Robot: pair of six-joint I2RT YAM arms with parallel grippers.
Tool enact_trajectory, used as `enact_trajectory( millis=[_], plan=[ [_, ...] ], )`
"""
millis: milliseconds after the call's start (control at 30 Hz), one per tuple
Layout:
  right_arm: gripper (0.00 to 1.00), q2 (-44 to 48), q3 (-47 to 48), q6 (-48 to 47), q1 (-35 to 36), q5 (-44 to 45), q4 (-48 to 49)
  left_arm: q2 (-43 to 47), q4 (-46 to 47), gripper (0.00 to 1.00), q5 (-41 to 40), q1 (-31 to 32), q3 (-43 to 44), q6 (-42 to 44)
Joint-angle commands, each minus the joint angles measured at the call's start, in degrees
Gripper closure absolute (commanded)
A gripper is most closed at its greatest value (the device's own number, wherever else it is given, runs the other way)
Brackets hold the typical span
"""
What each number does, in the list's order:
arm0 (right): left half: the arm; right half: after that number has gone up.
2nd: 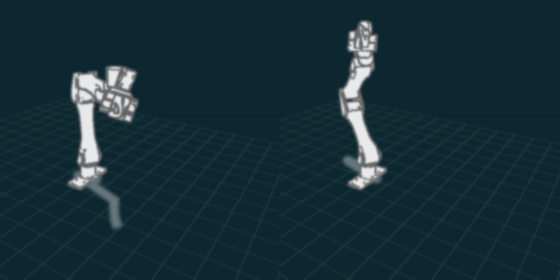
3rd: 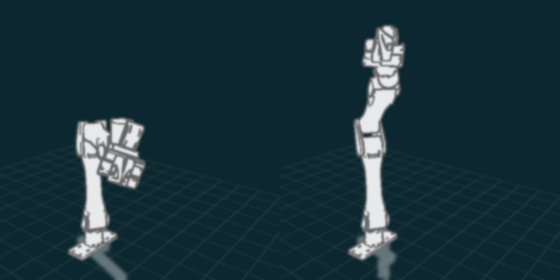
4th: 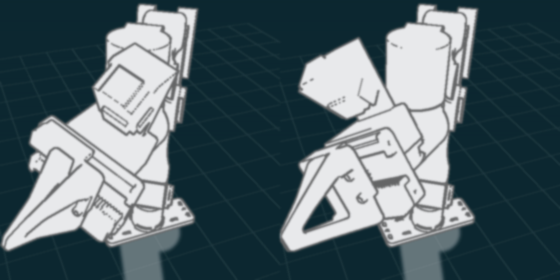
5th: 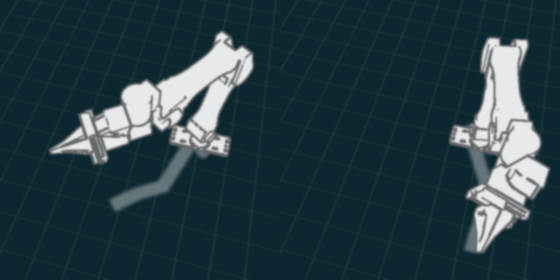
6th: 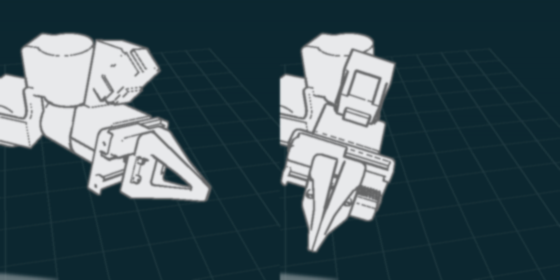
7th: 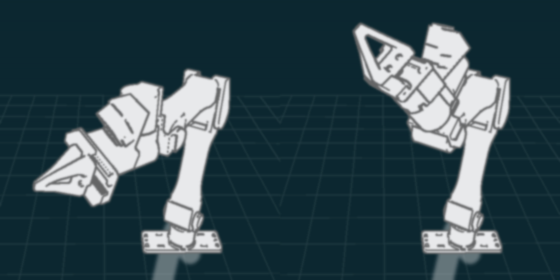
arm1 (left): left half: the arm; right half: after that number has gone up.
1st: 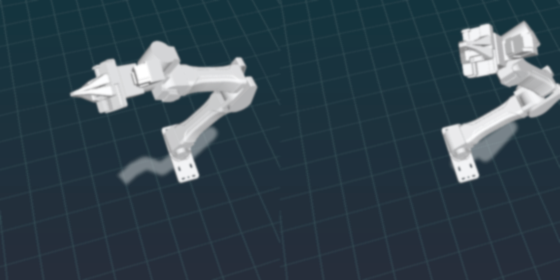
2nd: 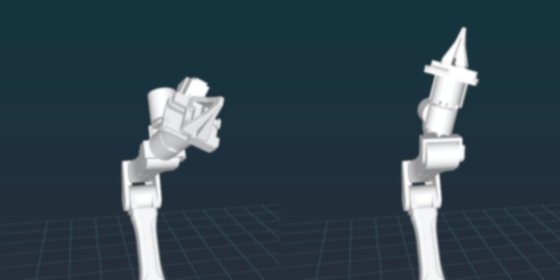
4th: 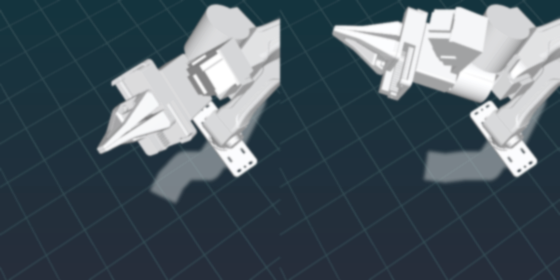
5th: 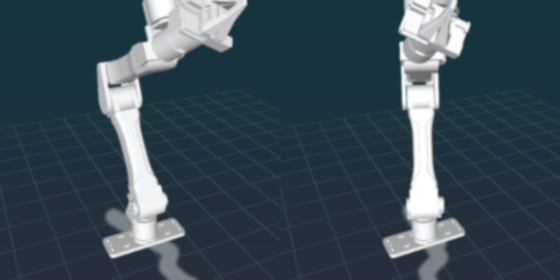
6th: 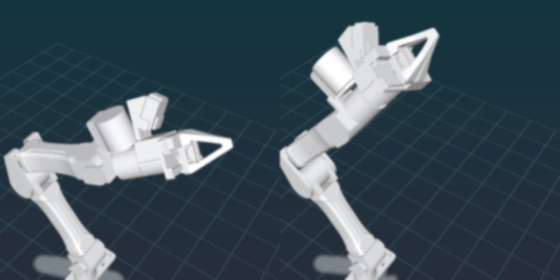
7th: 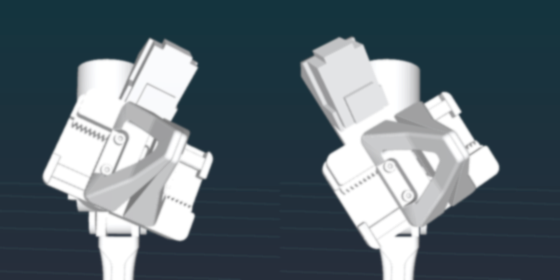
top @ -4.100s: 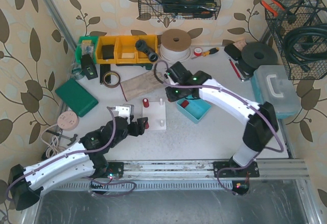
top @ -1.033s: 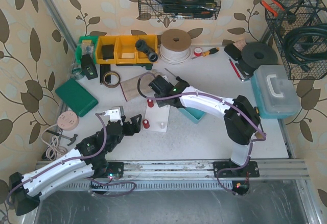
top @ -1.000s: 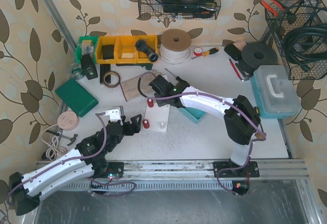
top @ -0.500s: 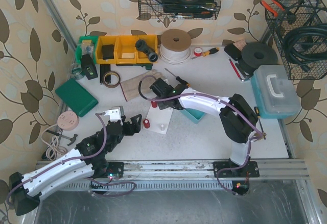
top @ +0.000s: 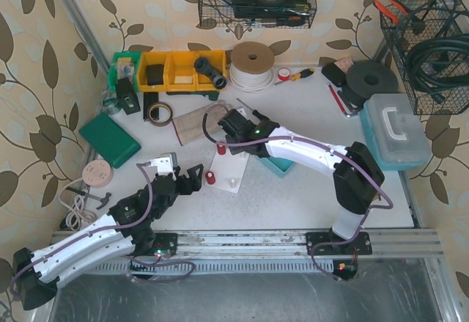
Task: Install the large spring
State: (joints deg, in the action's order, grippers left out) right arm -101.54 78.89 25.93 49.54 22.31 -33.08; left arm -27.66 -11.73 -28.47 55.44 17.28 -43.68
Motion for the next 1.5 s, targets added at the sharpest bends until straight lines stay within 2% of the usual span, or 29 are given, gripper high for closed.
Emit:
enact_trajectory(
  millis=[0, 967, 1167, 1467],
  plan=[
    [1.00, 3.66, -2.32, 1.63, 0.73, 1.95, -0.60, 0.92, 2.12, 0.06, -1.11, -0.77, -0.90, -0.19],
    [1.00, 0.89, -6.60, 4.74, 0.56, -0.69, 3.93, 2.26, 1.97, 0.06, -1.13, -0.77, -1.37, -0.35],
    [1.00, -2.59, -5.83, 3.61, 0.52, -1.54, 6.34, 2.64, 1.82, 0.06, -1.07, -0.77, -1.45, -0.35],
    [1.00, -8.51, 0.27, -1.31, 0.62, -3.84, 7.27, 3.47, 1.71, 0.06, -1.24, -0.77, -1.89, -0.52]
  ],
)
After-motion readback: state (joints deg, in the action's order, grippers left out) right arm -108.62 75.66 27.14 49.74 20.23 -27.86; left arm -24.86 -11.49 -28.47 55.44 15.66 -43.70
